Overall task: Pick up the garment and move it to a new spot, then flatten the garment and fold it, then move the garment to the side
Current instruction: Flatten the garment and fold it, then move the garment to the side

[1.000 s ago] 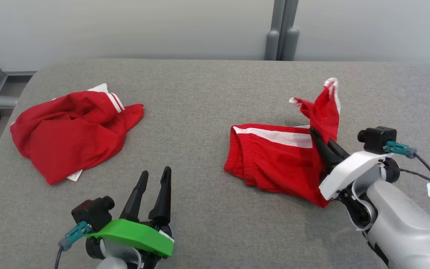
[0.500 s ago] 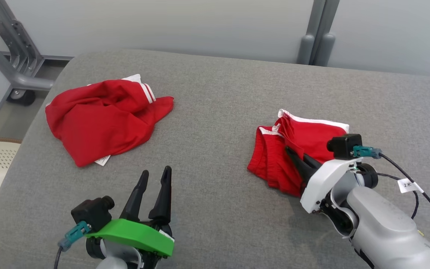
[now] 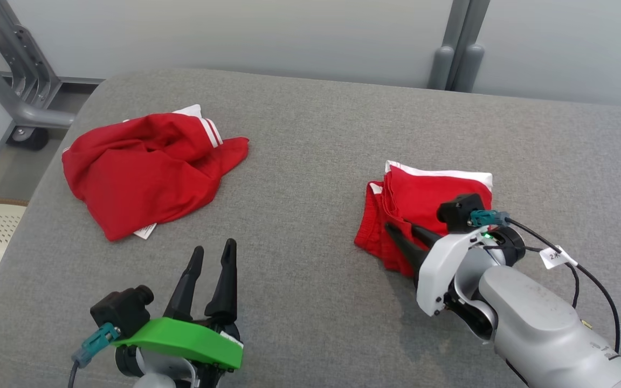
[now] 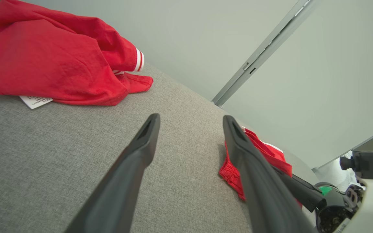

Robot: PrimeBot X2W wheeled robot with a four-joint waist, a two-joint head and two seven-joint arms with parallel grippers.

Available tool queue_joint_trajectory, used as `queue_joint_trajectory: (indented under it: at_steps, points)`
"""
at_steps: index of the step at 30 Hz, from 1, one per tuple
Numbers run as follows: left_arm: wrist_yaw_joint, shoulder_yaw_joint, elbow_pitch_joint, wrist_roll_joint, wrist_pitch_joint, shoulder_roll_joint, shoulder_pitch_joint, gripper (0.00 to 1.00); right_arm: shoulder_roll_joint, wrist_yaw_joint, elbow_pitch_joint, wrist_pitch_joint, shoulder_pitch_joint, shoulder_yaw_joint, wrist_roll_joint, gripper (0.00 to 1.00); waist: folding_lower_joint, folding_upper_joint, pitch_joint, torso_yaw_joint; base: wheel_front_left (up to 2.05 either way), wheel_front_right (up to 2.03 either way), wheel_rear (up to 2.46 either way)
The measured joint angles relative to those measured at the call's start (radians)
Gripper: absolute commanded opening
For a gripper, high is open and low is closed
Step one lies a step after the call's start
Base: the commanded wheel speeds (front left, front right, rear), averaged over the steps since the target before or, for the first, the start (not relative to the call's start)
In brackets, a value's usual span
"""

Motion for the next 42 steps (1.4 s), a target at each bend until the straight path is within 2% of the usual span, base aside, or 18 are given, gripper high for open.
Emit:
queue_joint_trajectory:
  at_steps: [1,8,14,19,21,28,33,42]
  points:
    - [0.000,0.000,-0.002,0.000,0.000,0.000,0.000,1.00,-0.002,0.000,0.000,-0.001,-0.007,0.007,-0.011,1.00,0.0000,0.0000,0.000,-0.004,0.00,0.00,0.00]
    - [0.002,0.002,-0.007,0.000,0.000,0.000,0.001,1.00,0.001,0.000,-0.021,-0.021,-0.025,0.070,-0.066,1.00,0.0000,0.0000,0.000,-0.036,0.00,0.00,0.00]
    - [0.005,0.006,-0.011,0.000,0.000,0.000,0.002,1.00,0.032,0.001,-0.073,-0.063,-0.025,0.067,-0.042,1.00,0.0000,0.0000,-0.004,-0.065,0.00,0.00,0.00]
    - [0.005,0.002,-0.017,0.001,0.000,0.000,0.002,1.00,-0.034,-0.006,-0.058,-0.095,-0.029,-0.032,-0.015,1.00,0.0000,0.0000,-0.004,-0.079,0.00,0.00,0.00]
    - [0.005,-0.002,-0.026,0.001,0.000,0.000,0.002,1.00,-0.066,-0.022,-0.044,-0.098,-0.029,-0.073,0.012,1.00,0.0000,0.0000,-0.001,-0.078,0.00,0.00,0.00]
    - [0.005,-0.004,-0.044,0.010,0.002,0.001,0.002,1.00,-0.114,-0.049,0.026,-0.098,0.006,-0.193,0.136,1.00,0.0000,0.0000,0.026,-0.066,0.00,0.00,0.00]
    - [0.005,-0.008,-0.049,0.012,0.009,0.002,0.002,1.00,-0.108,-0.051,0.067,-0.077,0.051,-0.229,0.214,1.00,0.0000,0.0000,0.050,-0.046,0.00,0.00,0.00]
    - [0.005,-0.007,-0.049,0.018,0.009,0.002,0.000,1.00,-0.075,-0.036,0.115,-0.026,0.080,-0.250,0.282,1.00,0.0000,0.0000,0.081,-0.001,0.00,0.00,0.00]
